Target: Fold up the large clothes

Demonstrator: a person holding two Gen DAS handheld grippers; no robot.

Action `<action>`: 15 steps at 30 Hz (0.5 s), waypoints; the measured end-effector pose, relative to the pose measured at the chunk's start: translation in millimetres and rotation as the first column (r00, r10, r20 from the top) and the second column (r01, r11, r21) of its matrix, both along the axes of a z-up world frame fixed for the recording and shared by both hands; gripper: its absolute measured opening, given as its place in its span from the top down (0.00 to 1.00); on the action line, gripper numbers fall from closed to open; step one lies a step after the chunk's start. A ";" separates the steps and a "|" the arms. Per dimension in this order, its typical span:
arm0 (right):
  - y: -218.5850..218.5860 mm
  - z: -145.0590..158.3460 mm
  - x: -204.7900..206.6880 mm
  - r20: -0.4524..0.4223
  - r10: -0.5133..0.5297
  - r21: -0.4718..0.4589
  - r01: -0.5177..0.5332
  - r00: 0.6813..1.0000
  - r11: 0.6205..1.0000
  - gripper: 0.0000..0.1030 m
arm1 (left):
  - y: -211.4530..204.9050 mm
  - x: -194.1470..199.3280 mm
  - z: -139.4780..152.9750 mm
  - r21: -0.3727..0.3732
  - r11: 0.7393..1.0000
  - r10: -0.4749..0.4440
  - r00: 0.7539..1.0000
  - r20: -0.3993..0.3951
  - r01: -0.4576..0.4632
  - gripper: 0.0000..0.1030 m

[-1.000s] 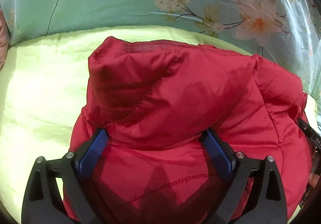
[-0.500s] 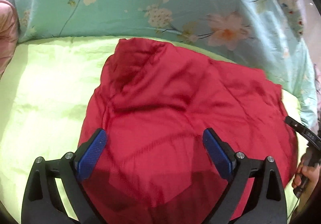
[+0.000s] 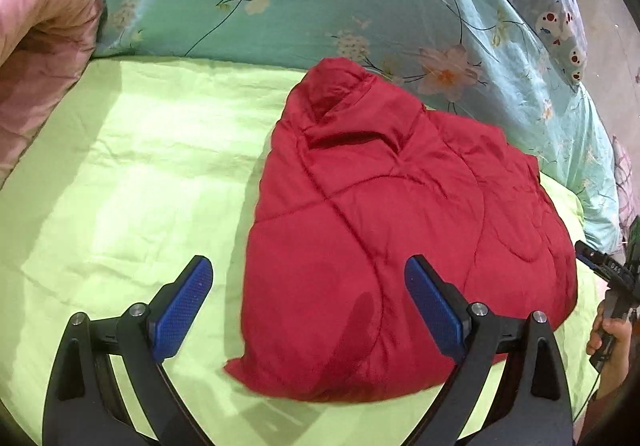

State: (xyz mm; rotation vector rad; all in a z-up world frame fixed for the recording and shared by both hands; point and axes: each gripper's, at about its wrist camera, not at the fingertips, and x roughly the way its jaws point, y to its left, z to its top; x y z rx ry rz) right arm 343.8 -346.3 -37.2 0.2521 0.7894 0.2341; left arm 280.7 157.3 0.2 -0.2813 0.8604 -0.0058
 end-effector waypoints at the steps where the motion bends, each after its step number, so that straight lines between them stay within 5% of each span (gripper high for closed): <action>1: -1.3 -1.8 -1.3 -0.004 0.002 0.001 -0.002 1.000 1.000 0.28 | 2.1 -0.2 -1.2 -0.011 1.000 -0.003 1.000 -0.002 0.003 0.05; 15: -32.5 -20.1 -2.6 -0.060 -0.011 0.084 0.016 0.998 0.996 0.24 | 25.7 11.8 -42.3 -0.147 0.989 -0.044 0.994 -0.104 0.028 0.05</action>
